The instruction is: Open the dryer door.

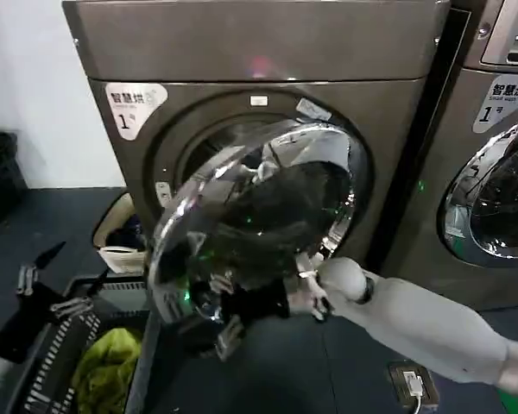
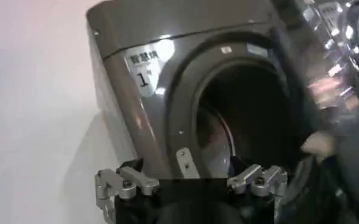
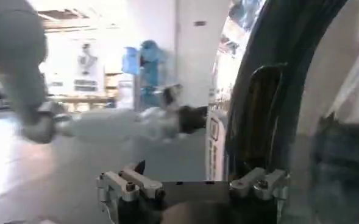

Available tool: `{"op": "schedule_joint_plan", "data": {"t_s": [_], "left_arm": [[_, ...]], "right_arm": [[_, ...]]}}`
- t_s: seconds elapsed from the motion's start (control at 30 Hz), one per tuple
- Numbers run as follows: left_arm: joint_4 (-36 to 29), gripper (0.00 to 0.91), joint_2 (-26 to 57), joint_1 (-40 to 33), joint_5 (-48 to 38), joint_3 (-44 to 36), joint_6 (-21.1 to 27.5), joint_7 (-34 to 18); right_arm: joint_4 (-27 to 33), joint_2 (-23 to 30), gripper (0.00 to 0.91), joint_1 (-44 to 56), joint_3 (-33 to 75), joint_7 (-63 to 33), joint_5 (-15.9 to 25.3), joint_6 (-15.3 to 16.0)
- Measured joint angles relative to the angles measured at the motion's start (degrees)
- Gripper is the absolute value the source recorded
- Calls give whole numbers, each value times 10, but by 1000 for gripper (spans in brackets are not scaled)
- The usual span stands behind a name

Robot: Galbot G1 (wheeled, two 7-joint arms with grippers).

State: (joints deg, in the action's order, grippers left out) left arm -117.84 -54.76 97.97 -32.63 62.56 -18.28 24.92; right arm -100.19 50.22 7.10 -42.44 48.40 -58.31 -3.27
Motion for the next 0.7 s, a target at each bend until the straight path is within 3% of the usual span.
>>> {"op": "schedule_joint_plan", "data": {"t_s": [0.43,0.7], "left_arm": [[83,907,98,-63,40,-65,-23,21],[97,907,148,-101,75,-146,-46,41]], "right_arm": [[-61,-102,907,5,4,139,3,-26],[-96,-182,907,30,30,219,10,-27]]}}
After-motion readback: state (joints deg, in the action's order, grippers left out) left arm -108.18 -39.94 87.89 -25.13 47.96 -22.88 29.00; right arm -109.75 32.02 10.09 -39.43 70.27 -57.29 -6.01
